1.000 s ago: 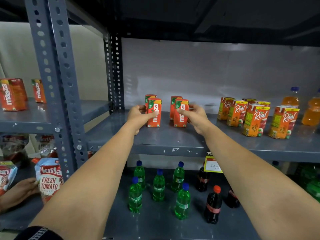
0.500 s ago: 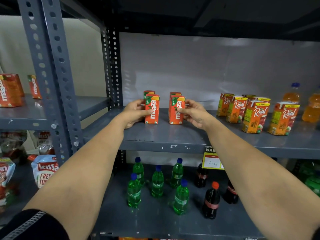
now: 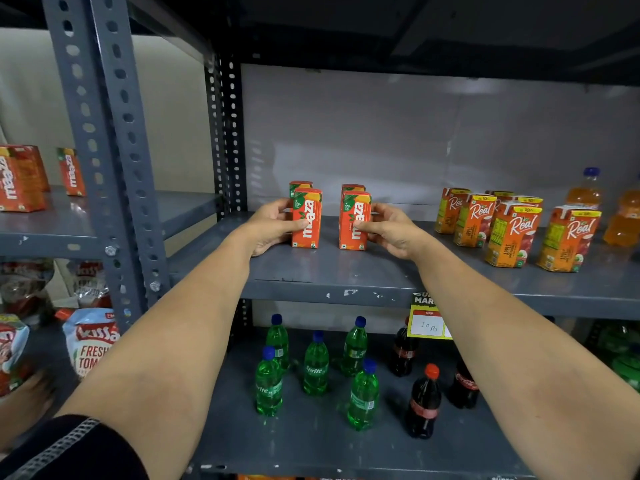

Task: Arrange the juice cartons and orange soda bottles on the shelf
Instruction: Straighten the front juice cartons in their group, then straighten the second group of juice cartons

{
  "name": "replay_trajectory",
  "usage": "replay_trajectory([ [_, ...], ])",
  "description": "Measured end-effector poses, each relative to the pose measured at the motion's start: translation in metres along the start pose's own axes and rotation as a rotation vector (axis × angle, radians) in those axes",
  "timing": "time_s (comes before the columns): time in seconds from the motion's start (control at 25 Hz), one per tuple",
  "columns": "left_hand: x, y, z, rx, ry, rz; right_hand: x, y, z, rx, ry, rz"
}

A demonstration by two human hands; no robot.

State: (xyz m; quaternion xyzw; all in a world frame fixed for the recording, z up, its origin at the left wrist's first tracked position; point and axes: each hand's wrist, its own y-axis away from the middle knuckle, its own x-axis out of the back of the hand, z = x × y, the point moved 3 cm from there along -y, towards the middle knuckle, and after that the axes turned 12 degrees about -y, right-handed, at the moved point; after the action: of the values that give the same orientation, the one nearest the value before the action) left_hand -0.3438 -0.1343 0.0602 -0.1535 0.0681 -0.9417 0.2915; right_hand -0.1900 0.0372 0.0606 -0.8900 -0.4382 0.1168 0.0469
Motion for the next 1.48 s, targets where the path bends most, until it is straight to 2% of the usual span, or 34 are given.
replay_trajectory([
  [0.4,-0.002,0.003,0.000,0.007,-0.028,0.027,-0.001,0.000,0.002,-0.026,-0.027,-0.015],
  [0.56,-0.003,0.004,-0.004,0.020,-0.079,0.092,-0.005,0.006,0.001,-0.049,-0.040,-0.013],
  [0.68,0.000,0.007,-0.007,0.053,-0.115,0.222,0.004,0.017,-0.006,-0.045,-0.044,-0.054],
  [0.76,0.002,0.013,-0.007,0.060,-0.276,0.370,0.023,0.024,-0.012,-0.037,0.015,-0.076],
  [0.92,-0.006,0.038,0.010,-0.134,-0.527,0.731,0.072,0.051,-0.022,-0.008,0.115,-0.089],
  [1.04,-0.034,0.059,0.029,-0.265,-0.615,0.872,0.100,0.077,-0.033,0.038,0.171,-0.172],
  [1.12,-0.071,0.062,0.039,-0.321,-0.610,0.844,0.118,0.094,-0.039,0.076,0.249,-0.220],
  [1.24,-0.146,0.051,0.050,-0.388,-0.597,0.680,0.153,0.117,-0.051,0.185,0.343,-0.209],
  [1.36,-0.221,0.034,0.063,-0.384,-0.563,0.487,0.198,0.140,-0.074,0.331,0.386,-0.087],
  [1.48,-0.278,0.013,0.076,-0.281,-0.411,0.373,0.245,0.157,-0.096,0.470,0.345,0.053],
])
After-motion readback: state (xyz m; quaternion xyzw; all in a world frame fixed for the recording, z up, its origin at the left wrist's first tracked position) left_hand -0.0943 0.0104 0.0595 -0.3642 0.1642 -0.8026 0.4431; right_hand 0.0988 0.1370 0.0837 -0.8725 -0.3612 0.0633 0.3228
